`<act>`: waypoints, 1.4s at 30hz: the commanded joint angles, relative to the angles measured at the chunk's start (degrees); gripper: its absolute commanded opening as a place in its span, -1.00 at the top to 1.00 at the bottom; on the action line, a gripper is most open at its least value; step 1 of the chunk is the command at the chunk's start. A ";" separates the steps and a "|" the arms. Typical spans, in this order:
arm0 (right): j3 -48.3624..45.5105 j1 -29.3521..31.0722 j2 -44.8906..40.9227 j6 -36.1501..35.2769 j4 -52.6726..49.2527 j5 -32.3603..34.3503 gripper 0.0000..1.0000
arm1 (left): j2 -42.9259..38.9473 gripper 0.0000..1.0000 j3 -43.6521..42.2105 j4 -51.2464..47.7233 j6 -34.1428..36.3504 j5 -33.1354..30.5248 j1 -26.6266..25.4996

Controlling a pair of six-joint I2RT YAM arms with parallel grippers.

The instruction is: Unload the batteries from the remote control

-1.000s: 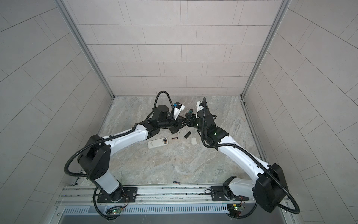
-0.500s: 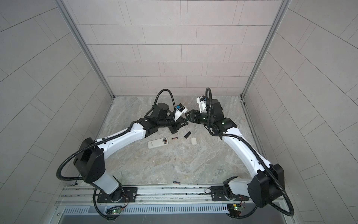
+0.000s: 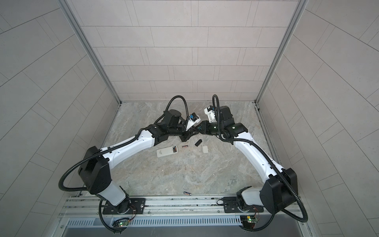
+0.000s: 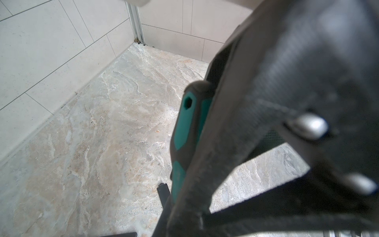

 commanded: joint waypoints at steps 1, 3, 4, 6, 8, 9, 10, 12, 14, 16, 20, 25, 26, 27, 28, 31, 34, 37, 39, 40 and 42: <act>0.28 -0.08 0.52 -0.44 -0.83 1.39 0.39 | -2.61 0.94 2.47 -1.11 4.04 0.94 -1.76; 0.26 -0.13 0.42 -0.27 -0.53 1.47 0.43 | -2.69 0.94 2.39 -1.45 4.55 0.66 -2.05; 0.30 -0.08 0.43 -0.17 -0.36 1.40 0.44 | -2.67 0.94 2.38 -1.43 4.57 0.58 -2.10; 0.32 -0.08 0.78 -0.16 -0.55 0.29 0.37 | -2.76 0.95 2.40 -1.50 4.80 0.23 -2.09; 0.36 -0.08 1.01 -0.68 -1.36 0.01 0.22 | -2.81 0.96 2.39 -1.51 5.15 -0.16 -2.10; 0.21 -0.09 0.91 -0.78 -1.48 0.21 0.20 | -2.81 0.96 2.51 -1.54 5.24 -0.26 -2.10; 0.09 -0.13 0.84 -0.70 -1.42 0.33 0.20 | -2.94 0.97 2.50 -1.62 5.42 -0.30 -2.10; -0.27 -0.22 0.85 -0.02 -0.87 0.38 0.20 | -2.90 0.97 2.49 -1.55 5.42 -0.22 -2.09; -0.85 -0.26 0.64 0.91 0.27 0.90 0.21 | -2.89 0.97 2.49 -1.61 5.35 0.07 -2.09; -1.76 -0.37 0.49 2.32 2.10 1.01 0.27 | -2.90 0.97 2.41 -1.37 5.08 0.06 -2.11; -3.29 -0.25 0.38 4.47 5.10 0.10 0.47 | -3.08 0.98 2.04 -0.34 4.22 -0.60 -2.17; -3.43 -0.22 0.07 4.00 4.51 0.14 0.68 | -3.17 0.98 1.91 0.12 4.37 -0.83 -2.15; -3.36 -0.27 -0.04 3.86 4.48 0.25 0.70 | -3.29 0.98 1.87 -0.02 4.37 -1.09 -2.19; -3.41 -0.26 -0.15 3.71 4.42 0.40 0.71 | -3.33 0.96 1.81 0.00 4.58 -1.63 -2.12; -3.45 -0.33 -0.27 3.62 4.49 0.61 0.71 | -3.55 0.92 1.75 0.00 4.55 -2.45 -2.18; -3.35 -0.35 -1.04 3.47 5.22 1.44 0.72 | -4.71 0.64 0.51 1.10 3.49 -6.79 -2.06; -3.26 -0.42 -2.11 2.93 6.28 3.58 0.73 | -7.22 -0.13 -2.69 4.90 0.87 -14.13 -2.02; -3.77 -0.66 -2.80 3.08 8.24 6.13 0.73 | -10.27 -0.67 -8.56 11.83 -4.07 -24.05 -1.97; -4.37 -0.67 -2.99 3.42 9.89 7.70 0.73 | -12.65 -0.99 -12.65 16.86 -10.80 -32.85 -1.46; -4.64 -0.61 -3.02 3.52 10.46 8.08 0.73 | -13.65 -1.00 -14.12 17.97 -13.30 -35.28 -0.95; -5.03 -0.54 -2.97 3.87 11.94 8.49 0.72 | -15.00 -1.00 -15.45 17.25 -17.71 -36.77 0.73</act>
